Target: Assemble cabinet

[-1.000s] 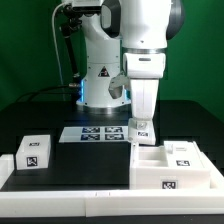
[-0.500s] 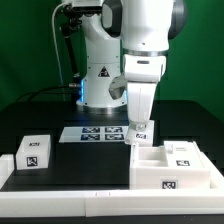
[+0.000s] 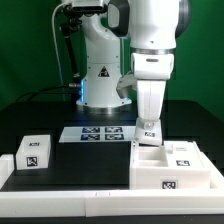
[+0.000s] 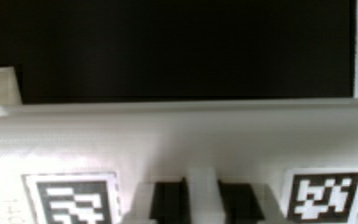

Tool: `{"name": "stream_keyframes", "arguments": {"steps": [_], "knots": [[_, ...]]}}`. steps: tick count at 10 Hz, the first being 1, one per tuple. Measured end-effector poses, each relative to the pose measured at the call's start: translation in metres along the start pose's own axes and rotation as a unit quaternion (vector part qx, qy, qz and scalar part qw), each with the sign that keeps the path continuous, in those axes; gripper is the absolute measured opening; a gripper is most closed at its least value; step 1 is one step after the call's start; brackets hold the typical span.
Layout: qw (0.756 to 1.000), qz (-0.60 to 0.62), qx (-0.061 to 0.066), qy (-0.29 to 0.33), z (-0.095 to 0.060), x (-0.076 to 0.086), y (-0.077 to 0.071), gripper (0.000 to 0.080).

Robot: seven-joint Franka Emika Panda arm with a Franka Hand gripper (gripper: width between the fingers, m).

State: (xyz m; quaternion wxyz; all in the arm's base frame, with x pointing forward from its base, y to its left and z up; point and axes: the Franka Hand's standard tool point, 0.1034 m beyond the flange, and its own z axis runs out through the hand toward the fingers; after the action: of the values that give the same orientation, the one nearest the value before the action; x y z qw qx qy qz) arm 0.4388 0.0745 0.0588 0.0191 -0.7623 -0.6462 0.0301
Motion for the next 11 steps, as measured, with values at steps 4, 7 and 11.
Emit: {"name": "stream_keyframes", "arguments": {"steps": [4, 7, 11], "knots": [[1.0, 0.002, 0.001, 0.0, 0.0011, -0.0021, 0.0013, 0.007], [1.0, 0.002, 0.001, 0.0, 0.0013, -0.0025, -0.0003, 0.007], [1.0, 0.001, 0.0, 0.002, 0.0014, -0.0036, 0.0003, 0.007]]}}
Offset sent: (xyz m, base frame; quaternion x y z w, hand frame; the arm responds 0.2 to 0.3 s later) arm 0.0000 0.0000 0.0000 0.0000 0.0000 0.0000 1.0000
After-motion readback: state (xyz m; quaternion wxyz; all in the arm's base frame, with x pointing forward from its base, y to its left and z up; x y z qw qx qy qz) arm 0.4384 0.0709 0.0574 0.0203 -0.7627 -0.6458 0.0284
